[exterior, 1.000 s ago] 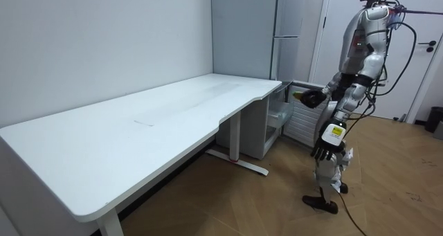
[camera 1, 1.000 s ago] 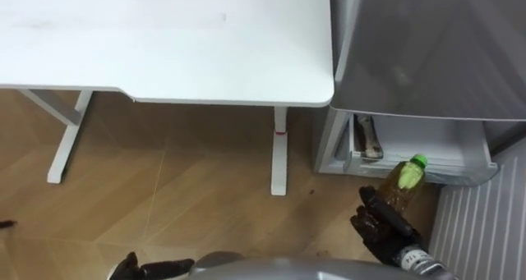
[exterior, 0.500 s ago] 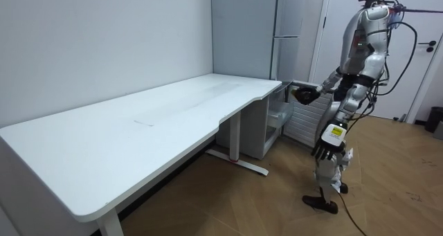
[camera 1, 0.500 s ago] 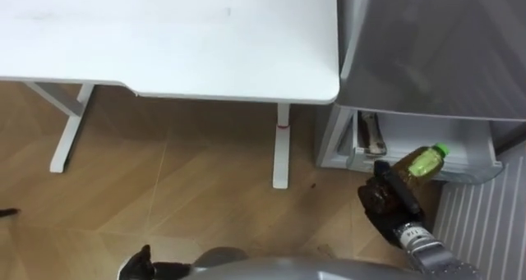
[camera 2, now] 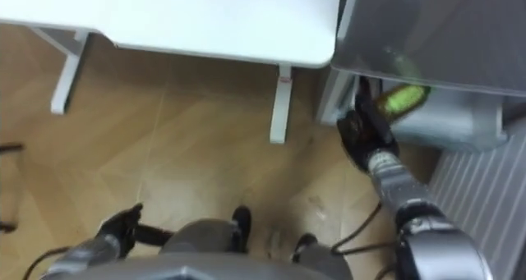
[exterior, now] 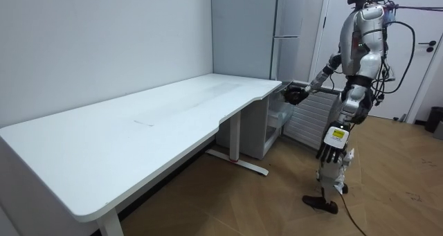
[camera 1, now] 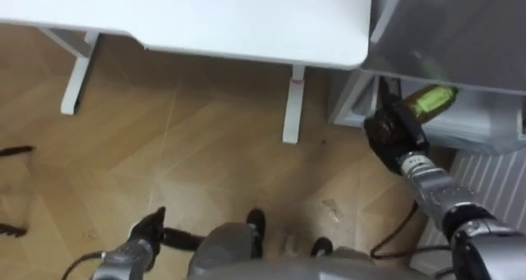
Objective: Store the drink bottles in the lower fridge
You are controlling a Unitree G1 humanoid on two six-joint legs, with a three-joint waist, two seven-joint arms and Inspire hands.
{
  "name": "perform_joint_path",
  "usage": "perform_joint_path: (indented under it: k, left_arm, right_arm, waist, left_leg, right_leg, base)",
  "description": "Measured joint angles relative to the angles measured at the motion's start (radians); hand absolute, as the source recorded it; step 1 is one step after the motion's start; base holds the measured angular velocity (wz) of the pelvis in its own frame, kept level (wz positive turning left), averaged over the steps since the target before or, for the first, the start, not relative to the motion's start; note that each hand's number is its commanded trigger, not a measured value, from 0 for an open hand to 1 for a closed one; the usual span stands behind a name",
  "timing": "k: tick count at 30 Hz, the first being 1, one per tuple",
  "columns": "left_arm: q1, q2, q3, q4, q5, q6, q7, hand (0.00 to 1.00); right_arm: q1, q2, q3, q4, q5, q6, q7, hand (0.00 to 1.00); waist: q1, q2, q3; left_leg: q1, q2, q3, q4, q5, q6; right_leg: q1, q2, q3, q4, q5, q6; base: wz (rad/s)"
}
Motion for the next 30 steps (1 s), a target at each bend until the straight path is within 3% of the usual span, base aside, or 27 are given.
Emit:
perform_joint_path:
  k: [1, 5, 12, 17, 19, 20, 30]
  left_arm:
    - [-0.023, 0.000, 0.000, 0.023, 0.000, 0.002, 0.000, 0.00]
    - [-0.079, 0.002, -0.002, 0.058, -0.002, 0.003, 0.009, 0.00]
    - [-0.105, 0.004, -0.003, 0.068, -0.001, 0.002, 0.011, 0.00]
    - [-0.109, 0.028, -0.003, 0.074, -0.016, -0.012, 0.012, 0.00]
    - [-0.110, 0.030, -0.003, 0.075, -0.022, -0.012, 0.014, 0.00]
    - [-0.110, 0.030, -0.004, 0.075, -0.022, -0.012, 0.015, 0.00]
    - [-0.108, 0.041, -0.043, 0.073, -0.021, -0.009, 0.060, 0.00]
  right_arm:
    - [-0.038, -0.010, -0.031, 0.043, -0.002, 0.006, -0.001, 1.00]
    - [-0.125, -0.055, -0.079, 0.114, 0.005, 0.005, -0.034, 1.00]
    - [-0.148, -0.073, -0.097, 0.121, 0.008, 0.006, -0.091, 1.00]
    - [-0.185, -0.084, -0.095, 0.122, 0.002, 0.010, -0.110, 1.00]
    - [-0.203, -0.100, -0.095, 0.122, 0.002, 0.011, -0.116, 0.18]
    - [-0.214, -0.111, -0.095, 0.122, 0.002, 0.010, -0.123, 0.00]
    - [-0.291, -0.169, -0.095, 0.122, 0.006, 0.005, -0.209, 0.00]
  waist:
    - [0.000, -0.001, 0.0015]
    - [0.005, -0.007, 0.0268]
    - [0.021, -0.017, 0.0339]
    - [0.025, -0.040, 0.0460]
    - [0.027, -0.042, 0.0462]
    - [0.028, -0.043, 0.0461]
    - [0.029, -0.046, 0.0437]
  left_leg:
    - [-0.019, -0.002, 0.000, 0.002, 0.005, 0.002]
    - [-0.082, -0.002, 0.007, 0.005, 0.018, 0.007]
    - [-0.185, -0.001, 0.023, 0.018, 0.035, 0.008]
    - [-0.233, -0.003, 0.034, 0.042, 0.038, 0.010]
    - [-0.259, -0.003, 0.034, 0.061, 0.038, 0.010]
    - [-0.272, -0.003, 0.034, 0.072, 0.038, 0.010]
    - [-0.311, -0.017, 0.030, 0.111, 0.044, 0.013]
  right_leg:
    - [-0.021, -0.003, -0.001, 0.011, 0.000, 0.000]
    - [-0.100, -0.010, 0.006, 0.044, 0.000, 0.000]
    - [-0.235, -0.021, 0.023, 0.114, -0.003, -0.005]
    - [-0.299, -0.030, 0.042, 0.165, -0.017, -0.008]
    - [-0.323, -0.031, 0.046, 0.181, -0.020, -0.009]
    - [-0.336, -0.033, 0.046, 0.192, -0.022, -0.010]
    - [-0.397, -0.062, 0.046, 0.286, -0.053, -0.015]
  base:
    - [0.00]
    - [-0.03]
    - [-0.08]
    - [-0.03]
    - [0.00]
    - [0.00]
    - [0.05]
